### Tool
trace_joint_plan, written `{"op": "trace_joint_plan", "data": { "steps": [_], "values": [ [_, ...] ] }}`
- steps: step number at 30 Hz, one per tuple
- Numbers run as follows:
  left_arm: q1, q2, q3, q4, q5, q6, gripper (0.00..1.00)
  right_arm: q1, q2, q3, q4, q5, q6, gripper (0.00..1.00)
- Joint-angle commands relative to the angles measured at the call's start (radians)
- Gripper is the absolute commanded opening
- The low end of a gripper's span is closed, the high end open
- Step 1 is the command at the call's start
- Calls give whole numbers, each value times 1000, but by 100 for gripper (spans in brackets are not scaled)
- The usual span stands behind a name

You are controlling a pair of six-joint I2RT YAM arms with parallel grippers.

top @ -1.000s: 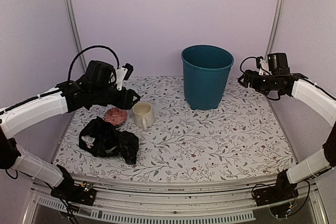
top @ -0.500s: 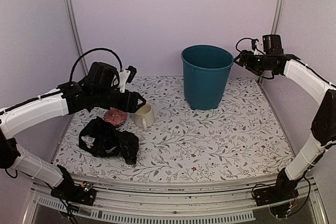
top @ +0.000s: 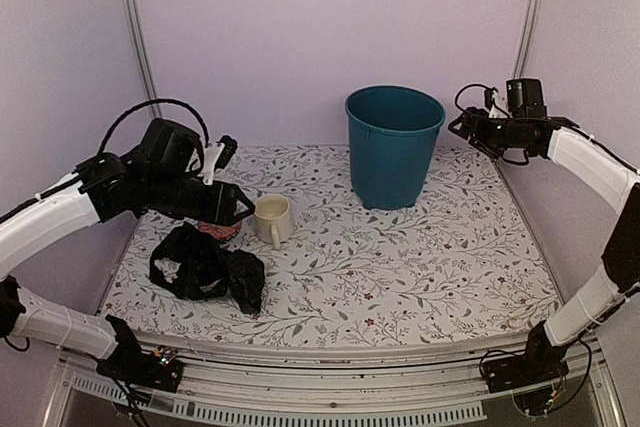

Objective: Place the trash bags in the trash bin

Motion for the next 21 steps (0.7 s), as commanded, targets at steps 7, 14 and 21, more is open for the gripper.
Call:
{"op": "trace_joint_plan", "data": {
  "steps": [7,14,21],
  "values": [
    [-56,-30,-47,-346,140,-82,61,202,-230,-364,77,-67,-57,72],
    [-69,48,-83,-315,187,-45,62,312,-265,-462,99,-112,-53,71],
    [-79,240,-48,-149,278,-6,62,316,-290,-496,77,-155,-36,71]
  ]
}}
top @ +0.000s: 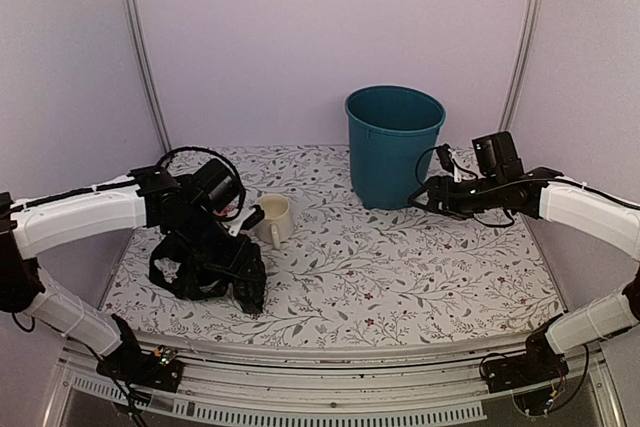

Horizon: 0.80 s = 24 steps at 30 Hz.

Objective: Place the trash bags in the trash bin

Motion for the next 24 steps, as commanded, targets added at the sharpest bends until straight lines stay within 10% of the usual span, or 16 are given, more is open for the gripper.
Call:
{"op": "trace_joint_plan", "data": {
  "steps": [1,6,13,24],
  "values": [
    [-28,135,27,173,90,38,62,1,-54,-26,14,-36,9,71],
    [-53,364,164,538,207,30,61,1,-88,-54,-7,-20,7,71],
    [-158,605,614,412,198,158,62,1,-94,-37,-41,-22,1,72],
    [-77,191,158,459,81,171,74,16,-108,34,-91,-1,-24,70]
  ]
}}
